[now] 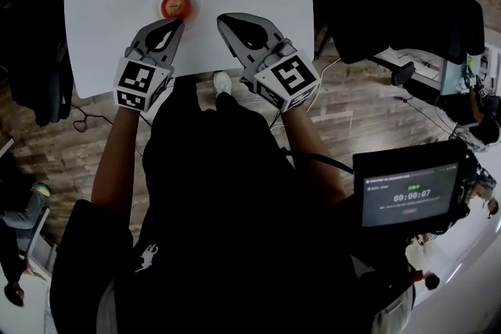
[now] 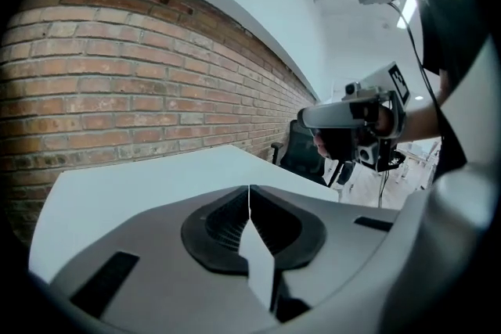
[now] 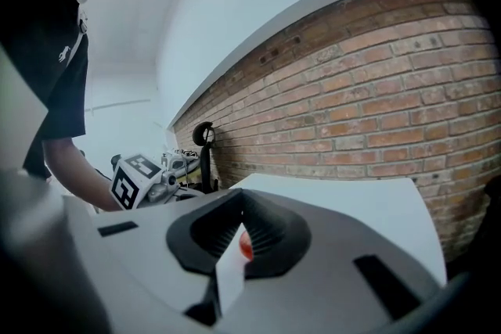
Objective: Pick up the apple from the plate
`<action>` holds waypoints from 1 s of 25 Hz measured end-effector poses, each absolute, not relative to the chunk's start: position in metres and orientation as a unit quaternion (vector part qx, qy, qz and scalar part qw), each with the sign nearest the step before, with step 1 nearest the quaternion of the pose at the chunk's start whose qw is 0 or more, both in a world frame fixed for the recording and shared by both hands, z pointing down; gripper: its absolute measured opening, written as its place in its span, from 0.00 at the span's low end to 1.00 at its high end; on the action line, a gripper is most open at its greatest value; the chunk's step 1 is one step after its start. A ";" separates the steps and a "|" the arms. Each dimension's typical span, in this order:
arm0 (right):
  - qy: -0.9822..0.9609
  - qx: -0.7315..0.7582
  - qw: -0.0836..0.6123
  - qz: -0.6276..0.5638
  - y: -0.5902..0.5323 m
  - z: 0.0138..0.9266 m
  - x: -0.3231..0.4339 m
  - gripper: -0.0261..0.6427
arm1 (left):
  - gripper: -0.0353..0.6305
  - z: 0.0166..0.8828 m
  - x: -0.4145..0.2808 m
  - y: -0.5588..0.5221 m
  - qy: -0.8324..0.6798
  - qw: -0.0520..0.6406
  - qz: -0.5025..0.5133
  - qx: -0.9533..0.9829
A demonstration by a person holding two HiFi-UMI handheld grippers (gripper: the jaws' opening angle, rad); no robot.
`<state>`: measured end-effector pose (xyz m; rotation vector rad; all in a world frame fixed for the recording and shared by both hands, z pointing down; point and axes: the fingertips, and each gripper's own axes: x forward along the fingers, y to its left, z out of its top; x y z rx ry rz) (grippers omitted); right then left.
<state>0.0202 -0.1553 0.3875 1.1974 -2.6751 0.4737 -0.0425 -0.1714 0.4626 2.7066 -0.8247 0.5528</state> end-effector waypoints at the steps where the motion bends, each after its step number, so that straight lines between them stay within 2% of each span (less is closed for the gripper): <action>1: -0.896 0.402 0.089 0.163 -0.157 0.392 0.016 0.04 | 0.06 0.467 -0.046 -0.172 -0.280 0.134 0.188 0.932; 7: -0.895 0.400 0.095 0.174 -0.166 0.408 0.017 0.05 | 0.06 0.477 -0.034 -0.178 -0.271 0.139 0.188 0.934; 25: -0.887 0.397 0.127 0.200 -0.173 0.453 -0.012 0.05 | 0.06 0.514 -0.054 -0.189 -0.270 0.136 0.208 0.930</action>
